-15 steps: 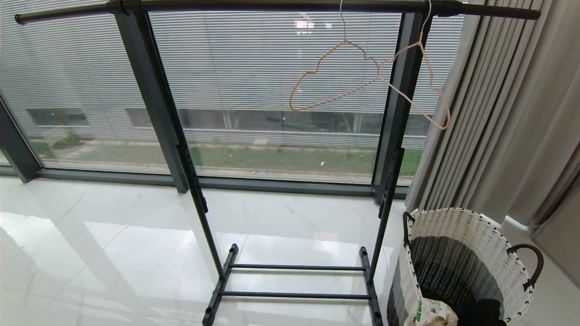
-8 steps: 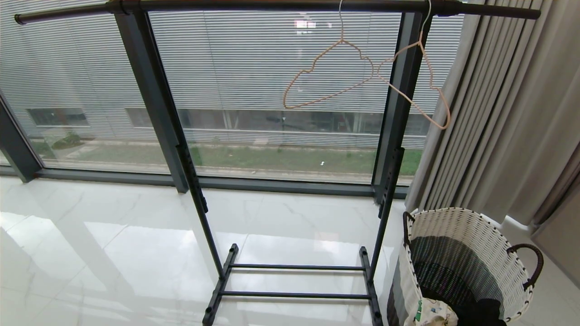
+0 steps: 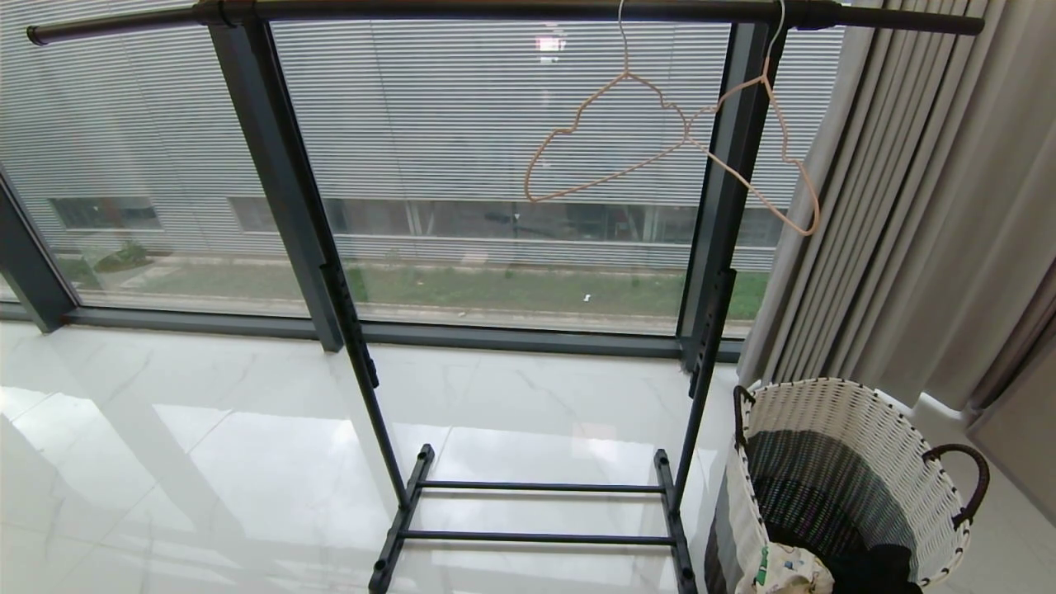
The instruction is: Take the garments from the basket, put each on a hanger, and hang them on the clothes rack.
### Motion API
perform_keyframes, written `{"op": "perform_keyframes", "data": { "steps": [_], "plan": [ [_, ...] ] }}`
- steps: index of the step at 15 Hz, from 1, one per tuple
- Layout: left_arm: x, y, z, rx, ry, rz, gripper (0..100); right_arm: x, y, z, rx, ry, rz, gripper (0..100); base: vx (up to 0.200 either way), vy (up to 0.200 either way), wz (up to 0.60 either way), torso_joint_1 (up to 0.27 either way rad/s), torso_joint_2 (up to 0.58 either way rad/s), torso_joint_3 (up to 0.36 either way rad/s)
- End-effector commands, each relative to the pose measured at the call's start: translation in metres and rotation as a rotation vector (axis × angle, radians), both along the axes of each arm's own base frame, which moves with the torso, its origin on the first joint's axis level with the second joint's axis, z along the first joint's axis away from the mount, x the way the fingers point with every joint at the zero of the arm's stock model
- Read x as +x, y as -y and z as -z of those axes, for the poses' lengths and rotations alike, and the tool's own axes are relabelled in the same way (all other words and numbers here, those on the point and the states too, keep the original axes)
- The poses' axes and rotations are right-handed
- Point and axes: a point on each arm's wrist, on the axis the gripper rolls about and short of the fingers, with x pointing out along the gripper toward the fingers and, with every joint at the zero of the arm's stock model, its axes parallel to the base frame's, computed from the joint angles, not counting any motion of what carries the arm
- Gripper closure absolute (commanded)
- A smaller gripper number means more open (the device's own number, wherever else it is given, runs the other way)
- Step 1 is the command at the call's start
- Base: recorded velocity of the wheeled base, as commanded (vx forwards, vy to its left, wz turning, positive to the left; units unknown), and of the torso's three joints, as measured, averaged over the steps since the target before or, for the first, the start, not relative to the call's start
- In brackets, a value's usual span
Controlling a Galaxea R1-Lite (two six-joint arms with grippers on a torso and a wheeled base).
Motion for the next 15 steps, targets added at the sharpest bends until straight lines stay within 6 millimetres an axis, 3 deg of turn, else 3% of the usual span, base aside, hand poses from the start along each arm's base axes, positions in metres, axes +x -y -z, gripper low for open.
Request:
{"op": "perform_keyframes", "data": {
  "steps": [1, 5, 6, 8, 12, 15],
  "plan": [
    [0.000, 0.000, 0.000, 0.000, 0.000, -0.001, 0, 0.031, -0.001, -0.038, -0.165, -0.193, -0.048, 0, 0.000, 0.000, 0.00, 0.000, 0.00, 0.000],
    [0.000, 0.000, 0.000, 0.006, -0.001, -0.003, 0, 0.093, -0.005, -0.034, -0.394, -0.524, -0.124, 0, 0.000, 0.000, 0.00, 0.000, 0.00, 0.000],
    [0.000, 0.000, 0.000, 0.008, -0.001, 0.001, 0, 0.115, -0.006, -0.024, -0.494, -0.649, -0.180, 0, 0.000, 0.000, 0.00, 0.000, 0.00, 0.000],
    [0.000, 0.000, 0.000, 0.009, -0.001, -0.001, 0, 0.137, -0.007, -0.006, -0.643, -0.785, -0.280, 0, 0.000, 0.000, 0.00, 0.000, 0.00, 0.000],
    [0.000, 0.000, 0.000, 0.051, -0.003, 0.007, 0, 0.165, -0.007, 0.021, -0.760, -0.959, -0.353, 0, 0.000, 0.000, 0.00, 0.000, 0.00, 0.000],
    [0.000, 0.000, 0.000, 0.109, -0.002, 0.016, 0, 0.173, -0.006, 0.048, -0.777, -1.072, -0.345, 0, 0.000, 0.000, 0.00, 0.000, 0.00, 0.000]
  ]
}}
